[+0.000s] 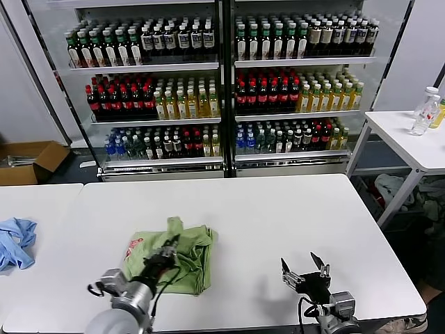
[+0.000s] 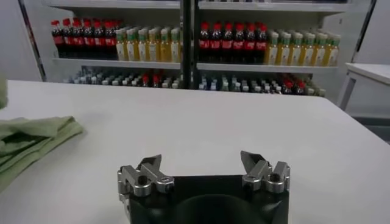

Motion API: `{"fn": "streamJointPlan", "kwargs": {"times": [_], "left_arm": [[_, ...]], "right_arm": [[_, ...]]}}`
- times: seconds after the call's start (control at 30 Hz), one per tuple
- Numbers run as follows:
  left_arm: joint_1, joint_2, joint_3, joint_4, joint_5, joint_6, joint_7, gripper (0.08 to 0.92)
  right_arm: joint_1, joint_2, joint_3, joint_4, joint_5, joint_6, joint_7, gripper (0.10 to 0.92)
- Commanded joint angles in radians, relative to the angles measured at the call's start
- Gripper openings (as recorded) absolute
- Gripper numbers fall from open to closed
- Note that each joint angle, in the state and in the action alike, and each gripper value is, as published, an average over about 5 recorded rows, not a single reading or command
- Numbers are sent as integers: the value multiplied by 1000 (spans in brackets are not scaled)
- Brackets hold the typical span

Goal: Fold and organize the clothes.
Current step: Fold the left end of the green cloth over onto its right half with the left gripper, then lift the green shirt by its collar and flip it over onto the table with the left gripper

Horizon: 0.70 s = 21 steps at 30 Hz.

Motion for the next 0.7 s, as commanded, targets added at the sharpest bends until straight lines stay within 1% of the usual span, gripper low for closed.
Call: {"fn": "streamJointPlan", "kwargs": {"times": [0.03,0.13,0.2,0.3,0.43,0.57,0.63,0.7], "left_arm": [[20,-26,124,-69,107,2,77,256],[58,-14,44,-119,81,-9,81,343],[79,2,-34,-121,93,-27,67,403],[88,29,-159,-53,151,-64,24,490],[67,62,-272,98,213,-93,-12,603],[41,69,-281,216,213,-97,-7,715],[33,54,-258,255,207,-99,3,770],[27,35,-235,279,210,-98,16,805]], "right_arm": [[13,-2,-1,-10,3,-1,1,823],[21,-4,-2,-15,7,-2,0,823],[25,-3,-3,-19,8,0,0,823],[30,1,-10,-27,7,3,-1,823],[39,8,-20,-34,6,5,-2,823],[53,10,-30,-46,6,6,-2,823],[59,10,-33,-57,5,8,-2,823],[61,10,-34,-63,3,11,-2,823]]}}
